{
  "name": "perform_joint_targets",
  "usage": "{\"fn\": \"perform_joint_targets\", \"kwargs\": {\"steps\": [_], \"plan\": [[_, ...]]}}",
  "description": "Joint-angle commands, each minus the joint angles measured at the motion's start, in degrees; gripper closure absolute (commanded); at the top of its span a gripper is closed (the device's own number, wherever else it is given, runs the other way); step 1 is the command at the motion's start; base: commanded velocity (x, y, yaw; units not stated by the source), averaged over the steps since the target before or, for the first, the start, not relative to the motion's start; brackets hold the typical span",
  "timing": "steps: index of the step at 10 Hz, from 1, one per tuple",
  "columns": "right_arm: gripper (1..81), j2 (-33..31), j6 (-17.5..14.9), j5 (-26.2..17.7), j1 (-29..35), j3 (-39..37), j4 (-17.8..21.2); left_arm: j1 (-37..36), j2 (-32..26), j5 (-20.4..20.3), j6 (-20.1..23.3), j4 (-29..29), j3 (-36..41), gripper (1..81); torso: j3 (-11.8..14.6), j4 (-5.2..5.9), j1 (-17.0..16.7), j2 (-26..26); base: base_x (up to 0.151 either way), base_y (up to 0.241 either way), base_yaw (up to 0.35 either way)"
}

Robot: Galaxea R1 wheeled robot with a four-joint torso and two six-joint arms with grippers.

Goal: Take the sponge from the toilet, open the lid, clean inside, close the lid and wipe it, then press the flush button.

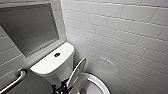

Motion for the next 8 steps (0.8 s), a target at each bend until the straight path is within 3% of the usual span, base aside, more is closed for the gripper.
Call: {"fn": "perform_joint_targets", "kwargs": {"steps": [1,8], "plan": [[81.1,-0.2,0.0,-3.4,-0.7,0.7,-1.5,-7.8,-3.1,-1.6,0.4,0.0,1.2,1.0,0.0,0.0,0.0,0.0,0.0,0.0,0.0],[81.1,0.0,0.1,-3.4,-0.2,1.1,-1.4,-8.7,-7.6,-1.2,-10.2,-1.5,-2.3,1.0,0.0,-0.02,0.0,0.0,0.0,0.0,0.0]]}}
